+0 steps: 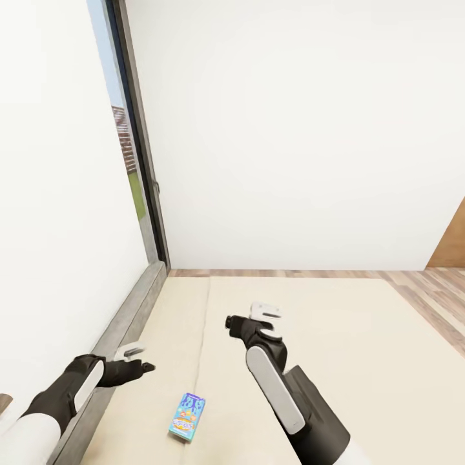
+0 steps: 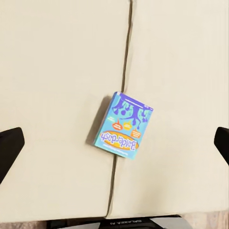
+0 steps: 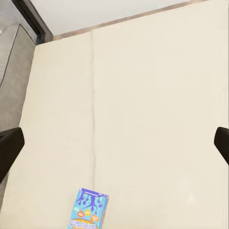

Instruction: Put all the toys in the child's room - the three board games (two on the bed and one on the table), the two jigsaw puzzles on the table, and the tennis ball on the table - inside the toy box on the table in the child's room.

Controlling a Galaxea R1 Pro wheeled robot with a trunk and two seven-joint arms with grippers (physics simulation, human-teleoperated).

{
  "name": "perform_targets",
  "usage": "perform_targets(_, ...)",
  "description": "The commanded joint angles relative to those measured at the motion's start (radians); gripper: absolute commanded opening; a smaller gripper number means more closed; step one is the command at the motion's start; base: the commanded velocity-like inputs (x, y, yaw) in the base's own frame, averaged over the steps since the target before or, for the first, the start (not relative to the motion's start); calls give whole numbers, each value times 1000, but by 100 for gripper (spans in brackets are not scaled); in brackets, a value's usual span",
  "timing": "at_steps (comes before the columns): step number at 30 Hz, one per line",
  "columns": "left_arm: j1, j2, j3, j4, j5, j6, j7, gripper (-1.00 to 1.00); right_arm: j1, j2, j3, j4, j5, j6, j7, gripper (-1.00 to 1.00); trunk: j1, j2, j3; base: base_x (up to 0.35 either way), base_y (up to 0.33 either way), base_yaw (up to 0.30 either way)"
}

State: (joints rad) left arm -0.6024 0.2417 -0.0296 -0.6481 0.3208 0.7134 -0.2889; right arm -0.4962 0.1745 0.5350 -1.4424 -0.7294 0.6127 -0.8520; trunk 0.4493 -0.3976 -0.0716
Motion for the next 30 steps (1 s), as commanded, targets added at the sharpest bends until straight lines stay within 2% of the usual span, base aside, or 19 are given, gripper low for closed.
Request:
perform_targets(1, -11, -17, -3, 2, 0, 1, 34, 100, -2, 0, 7, -30, -8, 27, -38, 100, 1, -2, -2, 0, 0, 0)
perform_targets(2, -15, -25, -3, 4, 0, 0, 55, 100, -2, 0, 10, -43, -9, 41, -51, 100, 1, -2, -2, 0, 0, 0)
perform_targets(6, -35, -66, -2, 9, 5, -30, 211, 100, -4, 0, 17, -93, -11, 106, -88, 100, 1, -2, -2, 0, 0, 0)
perform_targets(10, -48, -79, -1, 13, 11, -65, 266, 100, -4, 0, 19, -105, -11, 118, -98, 100, 1, -2, -2, 0, 0, 0)
perform_targets(17, -52, -101, -1, 16, 12, -122, 291, 100, -4, 0, 23, -133, -11, 129, -107, 100, 1, -2, -2, 0, 0, 0)
perform_targets(30, -53, -122, -5, 16, 12, -130, 292, 100, -4, 0, 11, -139, -11, 148, -108, 100, 1, -2, -15, 0, 0, 0)
